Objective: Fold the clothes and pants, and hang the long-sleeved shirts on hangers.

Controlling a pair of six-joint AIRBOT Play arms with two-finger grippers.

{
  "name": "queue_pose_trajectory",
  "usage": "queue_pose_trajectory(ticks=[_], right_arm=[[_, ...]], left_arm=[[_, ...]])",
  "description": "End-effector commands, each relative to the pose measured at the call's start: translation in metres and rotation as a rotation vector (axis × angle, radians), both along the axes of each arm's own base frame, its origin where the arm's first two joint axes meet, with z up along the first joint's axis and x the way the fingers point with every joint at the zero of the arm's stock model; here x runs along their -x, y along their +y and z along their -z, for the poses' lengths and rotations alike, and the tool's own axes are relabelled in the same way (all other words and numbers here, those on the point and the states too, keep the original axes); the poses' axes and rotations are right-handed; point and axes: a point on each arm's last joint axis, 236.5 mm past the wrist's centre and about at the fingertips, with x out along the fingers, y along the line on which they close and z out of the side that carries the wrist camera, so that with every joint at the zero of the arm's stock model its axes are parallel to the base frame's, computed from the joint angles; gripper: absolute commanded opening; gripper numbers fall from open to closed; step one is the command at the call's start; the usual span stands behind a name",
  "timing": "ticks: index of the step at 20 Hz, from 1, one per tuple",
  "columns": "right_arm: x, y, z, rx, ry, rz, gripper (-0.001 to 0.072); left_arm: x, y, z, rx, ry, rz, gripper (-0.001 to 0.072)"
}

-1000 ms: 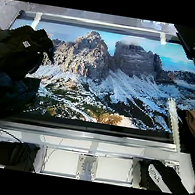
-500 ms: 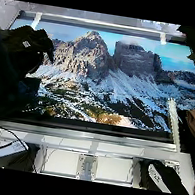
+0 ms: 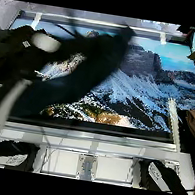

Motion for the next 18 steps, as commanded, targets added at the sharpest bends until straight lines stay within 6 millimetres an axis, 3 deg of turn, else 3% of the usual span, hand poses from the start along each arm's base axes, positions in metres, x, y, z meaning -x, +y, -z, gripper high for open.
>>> queue_pose_trajectory(ticks=[1, 4, 6, 8, 10, 11, 12, 13, 15, 18], right_arm=[[0.007, -0.063, 0.014, 0.028, 0.049, 0.164, 0.0416], [0.01, -0.087, 0.041, -0.008, 0.139, 0.22, 0.0416], [0.007, -0.093, 0.065, -0.036, 0.221, 0.223, 0.0416], [0.0, -0.094, 0.092, -0.071, 0.303, 0.212, 0.0417], [-0.009, -0.089, 0.115, -0.123, 0.364, 0.185, 0.0417], [-0.013, -0.084, 0.125, -0.15, 0.39, 0.162, 0.0416], [-0.016, -0.08, 0.129, -0.162, 0.4, 0.139, 0.0416], [-0.018, -0.075, 0.129, -0.168, 0.399, 0.114, 0.0416], [-0.015, -0.062, 0.134, -0.186, 0.428, 0.063, 0.0417], [0.005, -0.042, 0.167, -0.246, 0.571, 0.002, 0.0418]], left_arm=[[0.069, -0.133, 0.121, -0.106, 0.144, 0.084, 0.0017], [0.1, -0.176, 0.214, -0.14, 0.361, 0.125, 0.0017], [0.117, -0.19, 0.247, -0.142, 0.462, 0.185, 0.0018], [0.125, -0.196, 0.254, -0.134, 0.501, 0.239, 0.0018], [0.105, -0.19, 0.244, -0.116, 0.479, 0.221, 0.0036], [0.086, -0.182, 0.232, -0.105, 0.445, 0.204, 0.032], [0.065, -0.168, 0.219, -0.088, 0.425, 0.188, 0.0716], [0.045, -0.149, 0.204, -0.075, 0.407, 0.19, 0.0714], [0.004, -0.089, 0.165, -0.044, 0.377, 0.215, 0.0714], [-0.045, 0.035, 0.105, 0.05, 0.436, 0.212, 0.0694]])
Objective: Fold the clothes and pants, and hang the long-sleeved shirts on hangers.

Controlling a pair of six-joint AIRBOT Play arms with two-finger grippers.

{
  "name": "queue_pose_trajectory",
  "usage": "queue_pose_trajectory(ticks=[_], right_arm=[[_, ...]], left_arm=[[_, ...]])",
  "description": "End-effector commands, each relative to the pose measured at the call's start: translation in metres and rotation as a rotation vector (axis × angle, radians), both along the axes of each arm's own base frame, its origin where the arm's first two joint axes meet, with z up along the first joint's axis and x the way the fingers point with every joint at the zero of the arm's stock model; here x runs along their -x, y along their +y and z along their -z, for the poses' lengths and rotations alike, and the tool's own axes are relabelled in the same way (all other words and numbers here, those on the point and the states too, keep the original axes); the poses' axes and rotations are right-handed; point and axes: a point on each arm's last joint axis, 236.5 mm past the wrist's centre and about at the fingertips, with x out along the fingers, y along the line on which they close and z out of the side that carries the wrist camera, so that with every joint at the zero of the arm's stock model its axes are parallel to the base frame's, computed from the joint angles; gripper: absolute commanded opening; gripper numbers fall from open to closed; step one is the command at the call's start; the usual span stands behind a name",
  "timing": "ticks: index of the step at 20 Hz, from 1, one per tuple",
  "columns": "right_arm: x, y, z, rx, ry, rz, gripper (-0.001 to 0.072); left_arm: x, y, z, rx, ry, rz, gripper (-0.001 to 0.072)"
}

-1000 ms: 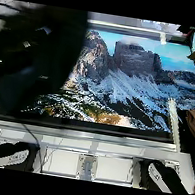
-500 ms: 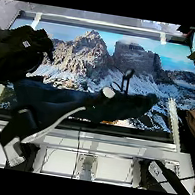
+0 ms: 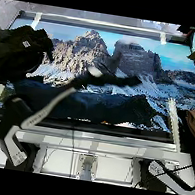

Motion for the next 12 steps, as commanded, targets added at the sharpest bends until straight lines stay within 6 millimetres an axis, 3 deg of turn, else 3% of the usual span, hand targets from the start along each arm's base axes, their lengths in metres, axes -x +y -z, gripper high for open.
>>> queue_pose_trajectory(ticks=[1, 2, 4, 5, 6, 7, 8, 9, 10, 12], right_arm=[[0.015, 0.033, 0.039, -0.134, 0.125, -0.088, 0.0417], [0.014, 0.053, 0.055, -0.218, 0.14, -0.135, 0.0418], [0.015, 0.094, 0.086, -0.421, 0.165, -0.197, 0.0452], [0.015, 0.109, 0.101, -0.507, 0.179, -0.199, 0.0573], [0.017, 0.118, 0.121, -0.557, 0.205, -0.188, 0.0624], [0.019, 0.122, 0.137, -0.576, 0.232, -0.176, 0.0624], [0.02, 0.128, 0.152, -0.591, 0.258, -0.172, 0.0624], [0.022, 0.136, 0.162, -0.609, 0.288, -0.173, 0.0623], [0.023, 0.146, 0.168, -0.615, 0.314, -0.195, 0.0622], [0.021, 0.169, 0.175, -0.616, 0.346, -0.232, 0.0622]], left_arm=[[-0.031, 0.139, -0.06, 0.074, 0.042, 0.031, 0.061], [-0.035, 0.187, -0.072, 0.084, 0.052, 0.021, 0.0471], [-0.028, 0.269, -0.09, 0.1, 0.078, 0.006, 0.0399], [-0.018, 0.305, -0.097, 0.105, 0.093, -0.003, 0.031], [-0.006, 0.333, -0.101, 0.104, 0.097, -0.011, 0.0158], [0.01, 0.358, -0.106, 0.11, 0.105, -0.017, 0.0105], [0.029, 0.377, -0.109, 0.111, 0.117, -0.014, 0.0105], [0.049, 0.394, -0.103, 0.083, 0.145, -0.028, 0.0067], [0.064, 0.411, -0.085, 0.01, 0.189, -0.08, 0.002], [0.095, 0.458, -0.019, -0.246, 0.363, -0.276, 0.002]])
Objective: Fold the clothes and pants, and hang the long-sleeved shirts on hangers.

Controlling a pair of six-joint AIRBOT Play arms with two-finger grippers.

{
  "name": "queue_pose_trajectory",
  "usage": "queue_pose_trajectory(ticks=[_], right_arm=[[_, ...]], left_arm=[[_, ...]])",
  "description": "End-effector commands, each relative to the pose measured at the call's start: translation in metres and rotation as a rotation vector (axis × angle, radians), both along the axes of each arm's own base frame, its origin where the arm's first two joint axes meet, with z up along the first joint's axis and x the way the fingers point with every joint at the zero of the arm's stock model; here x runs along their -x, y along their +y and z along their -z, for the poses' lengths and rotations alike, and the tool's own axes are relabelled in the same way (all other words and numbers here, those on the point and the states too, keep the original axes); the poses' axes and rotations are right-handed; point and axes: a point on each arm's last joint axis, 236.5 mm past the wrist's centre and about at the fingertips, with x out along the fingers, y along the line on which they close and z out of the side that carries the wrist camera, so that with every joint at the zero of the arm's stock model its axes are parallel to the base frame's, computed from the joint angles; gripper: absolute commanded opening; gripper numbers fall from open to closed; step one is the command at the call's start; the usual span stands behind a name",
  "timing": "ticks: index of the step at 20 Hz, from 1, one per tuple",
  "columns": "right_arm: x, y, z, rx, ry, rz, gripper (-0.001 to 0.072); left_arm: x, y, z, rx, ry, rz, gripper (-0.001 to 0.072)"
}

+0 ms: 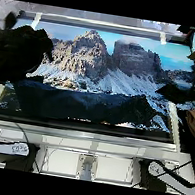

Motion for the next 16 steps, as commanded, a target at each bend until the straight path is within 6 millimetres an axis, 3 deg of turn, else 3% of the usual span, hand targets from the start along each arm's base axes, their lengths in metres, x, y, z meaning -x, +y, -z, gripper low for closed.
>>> queue_pose_trajectory(ticks=[1, 2, 3, 4, 5, 6, 8, 9, 11, 12, 16], right_arm=[[-0.006, 0.04, 0.019, -0.048, 0.036, -0.027, 0.0622], [-0.014, 0.046, 0.021, -0.042, 0.031, -0.002, 0.0621], [-0.021, 0.047, 0.024, -0.039, 0.038, 0.042, 0.0621], [-0.025, 0.041, 0.029, -0.03, 0.067, 0.102, 0.062], [-0.022, 0.034, 0.036, -0.013, 0.125, 0.149, 0.062], [-0.016, 0.029, 0.041, -0.005, 0.187, 0.184, 0.0619], [-0.005, 0.039, 0.041, -0.025, 0.279, 0.181, 0.061], [-0.001, 0.043, 0.041, -0.008, 0.298, 0.151, 0.0582], [-0.007, 0.044, 0.043, 0.045, 0.303, 0.17, 0.0582], [-0.011, 0.047, 0.045, 0.049, 0.311, 0.174, 0.0582], [-0.001, 0.057, 0.068, 0.031, 0.49, 0.183, 0.0583]], left_arm=[[0.078, 0.094, 0.096, -0.395, 0.329, -0.255, 0.002], [0.101, 0.139, 0.126, -0.585, 0.426, -0.402, 0.002], [0.12, 0.176, 0.136, -0.716, 0.496, -0.53, 0.0021], [0.137, 0.201, 0.134, -0.809, 0.52, -0.607, 0.0021], [0.145, 0.213, 0.128, -0.849, 0.516, -0.649, 0.0021], [0.148, 0.221, 0.122, -0.865, 0.5, -0.694, 0.0021], [0.147, 0.235, 0.116, -0.876, 0.475, -0.758, 0.0032], [0.146, 0.237, 0.117, -0.863, 0.488, -0.781, 0.0088], [0.145, 0.238, 0.122, -0.834, 0.525, -0.805, 0.0613], [0.145, 0.239, 0.125, -0.829, 0.535, -0.8, 0.0663], [0.143, 0.242, 0.132, -0.827, 0.548, -0.797, 0.0653]])
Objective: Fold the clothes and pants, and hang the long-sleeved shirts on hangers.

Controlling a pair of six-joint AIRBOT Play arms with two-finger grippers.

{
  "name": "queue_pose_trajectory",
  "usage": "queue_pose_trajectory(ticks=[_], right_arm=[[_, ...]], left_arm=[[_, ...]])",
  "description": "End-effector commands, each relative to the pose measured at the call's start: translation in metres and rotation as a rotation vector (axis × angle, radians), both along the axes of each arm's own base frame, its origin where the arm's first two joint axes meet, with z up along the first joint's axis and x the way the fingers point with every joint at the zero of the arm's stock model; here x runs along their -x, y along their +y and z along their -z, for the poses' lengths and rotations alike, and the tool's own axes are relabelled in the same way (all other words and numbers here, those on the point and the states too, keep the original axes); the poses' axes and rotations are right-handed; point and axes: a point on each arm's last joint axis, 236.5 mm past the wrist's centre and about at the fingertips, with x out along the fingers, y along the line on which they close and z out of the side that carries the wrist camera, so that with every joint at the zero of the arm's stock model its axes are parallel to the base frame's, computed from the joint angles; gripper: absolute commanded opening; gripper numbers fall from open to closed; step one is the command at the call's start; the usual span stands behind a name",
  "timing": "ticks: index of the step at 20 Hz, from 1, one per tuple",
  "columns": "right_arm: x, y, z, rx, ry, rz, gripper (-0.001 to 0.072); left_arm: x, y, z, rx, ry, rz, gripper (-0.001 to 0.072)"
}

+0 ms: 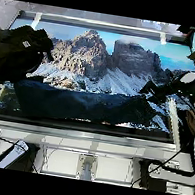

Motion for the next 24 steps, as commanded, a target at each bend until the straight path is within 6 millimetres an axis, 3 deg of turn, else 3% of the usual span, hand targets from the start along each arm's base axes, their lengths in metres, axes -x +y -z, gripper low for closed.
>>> queue_pose_trajectory(ticks=[1, 7, 12, 13, 14, 16, 18, 20, 21, 24], right_arm=[[0.005, 0.005, 0.017, -0.006, 0.142, 0.046, 0.0583], [-0.011, -0.002, 0.029, 0.009, 0.195, 0.186, 0.0583], [0.008, 0.003, 0.04, -0.005, 0.307, 0.157, 0.0516], [0.012, 0.004, 0.042, -0.007, 0.311, 0.114, 0.0318], [0.015, 0.004, 0.042, -0.012, 0.277, 0.01, 0.0047], [0.02, 0.002, 0.036, -0.01, 0.221, -0.132, 0.0051], [0.018, -0.006, 0.013, 0.009, 0.166, -0.205, 0.0051], [0.005, -0.026, -0.022, 0.093, 0.067, -0.23, 0.0051], [-0.007, -0.037, -0.043, 0.147, -0.005, -0.22, 0.0051], [-0.043, -0.06, -0.135, 0.262, -0.287, -0.185, 0.0051]], left_arm=[[0.001, 0.009, 0.006, -0.012, 0.012, -0.027, 0.0652], [0.0, 0.009, 0.009, -0.002, 0.018, -0.027, 0.0652], [0.0, 0.01, 0.009, -0.003, 0.019, -0.026, 0.0652], [0.0, 0.01, 0.01, -0.004, 0.021, -0.026, 0.0652], [0.002, 0.012, 0.01, -0.015, 0.029, -0.027, 0.0652], [0.011, 0.024, 0.016, -0.063, 0.068, -0.035, 0.0651], [0.022, 0.018, 0.034, -0.024, 0.101, -0.053, 0.0651], [0.039, 0.008, 0.065, 0.038, 0.148, -0.105, 0.0651], [0.049, 0.004, 0.083, 0.069, 0.17, -0.147, 0.0651], [0.064, -0.012, 0.125, 0.179, 0.15, -0.297, 0.0651]])
